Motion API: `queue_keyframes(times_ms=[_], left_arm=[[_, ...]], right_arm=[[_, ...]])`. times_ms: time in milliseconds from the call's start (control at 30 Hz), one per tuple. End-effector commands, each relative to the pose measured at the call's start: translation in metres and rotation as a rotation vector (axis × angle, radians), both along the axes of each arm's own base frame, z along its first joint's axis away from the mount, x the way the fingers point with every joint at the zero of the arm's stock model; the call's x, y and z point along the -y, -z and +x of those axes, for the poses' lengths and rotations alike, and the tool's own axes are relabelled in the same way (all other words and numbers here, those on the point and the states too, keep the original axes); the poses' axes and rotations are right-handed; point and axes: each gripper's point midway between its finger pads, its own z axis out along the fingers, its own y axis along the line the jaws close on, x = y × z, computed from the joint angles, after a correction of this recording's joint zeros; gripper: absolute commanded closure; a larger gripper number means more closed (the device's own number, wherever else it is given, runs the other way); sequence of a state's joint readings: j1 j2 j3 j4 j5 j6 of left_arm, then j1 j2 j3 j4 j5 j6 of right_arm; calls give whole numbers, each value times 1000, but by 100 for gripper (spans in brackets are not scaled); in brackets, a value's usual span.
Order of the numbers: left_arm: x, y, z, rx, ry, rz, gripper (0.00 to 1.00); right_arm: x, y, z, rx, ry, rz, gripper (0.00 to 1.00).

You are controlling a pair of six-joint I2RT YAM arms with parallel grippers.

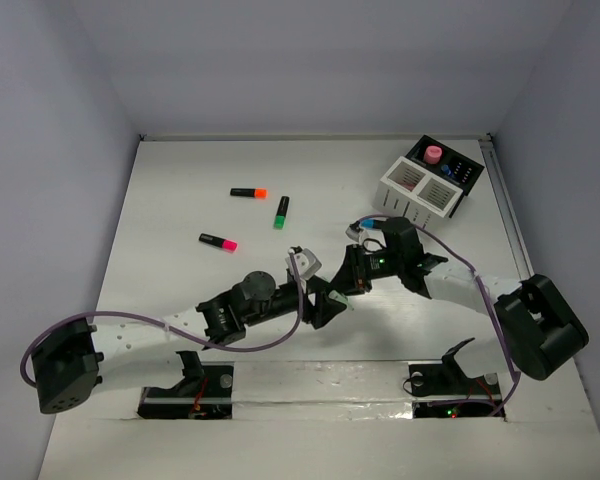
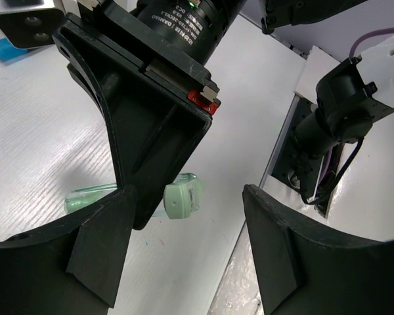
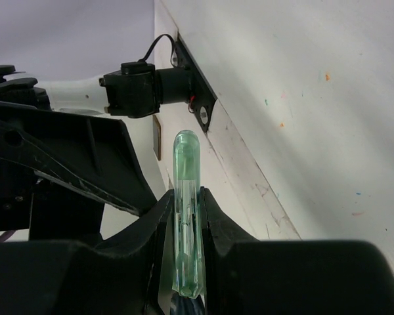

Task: Sort the stationery into containers
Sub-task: Close the pen cap on the pen.

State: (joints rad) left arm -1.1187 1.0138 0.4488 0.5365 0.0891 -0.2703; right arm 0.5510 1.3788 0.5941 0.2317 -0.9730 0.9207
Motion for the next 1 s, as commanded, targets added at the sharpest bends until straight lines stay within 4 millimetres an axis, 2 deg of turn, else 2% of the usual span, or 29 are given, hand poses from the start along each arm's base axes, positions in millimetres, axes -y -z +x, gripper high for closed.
queue_keyframes(times_ms=[0, 200, 233, 300, 333, 400, 433, 567, 667, 767, 867, 900, 967], left_arm=[[12, -36, -1, 55, 39, -88, 38], [14, -32, -4, 46, 59, -80, 52], [14, -30, -4, 42, 59, -77, 60], [14, -29, -3, 43, 56, -73, 68], [14, -29, -3, 44, 53, -75, 77], [14, -31, 0, 48, 41, -79, 89], [13, -31, 1, 49, 32, -77, 100], [7, -42, 7, 71, -9, -98, 100], [-2, -51, 13, 85, -62, -101, 100], [-18, -68, 19, 104, -135, -130, 100], [-33, -87, 18, 117, -170, -192, 100], [-38, -96, 14, 115, -168, -229, 100], [-42, -104, 10, 109, -161, -270, 100]], right_arm=[[-6, -21, 2, 65, -27, 61, 93], [-8, -24, 3, 63, -20, 80, 94], [-8, -25, 3, 62, -17, 86, 94], [-8, -27, 4, 62, -15, 90, 94], [-8, -28, 4, 65, -13, 93, 94], [-8, -29, 4, 65, -11, 95, 94], [-8, -29, 3, 60, -10, 95, 94], [-7, -32, 1, 59, -2, 113, 94], [-6, -34, -1, 53, 7, 132, 90], [-5, -38, -4, 58, 12, 160, 79], [-4, -46, -7, 97, -1, 200, 47], [-4, -49, -8, 116, -8, 210, 25], [-4, -57, -8, 164, -18, 238, 11]])
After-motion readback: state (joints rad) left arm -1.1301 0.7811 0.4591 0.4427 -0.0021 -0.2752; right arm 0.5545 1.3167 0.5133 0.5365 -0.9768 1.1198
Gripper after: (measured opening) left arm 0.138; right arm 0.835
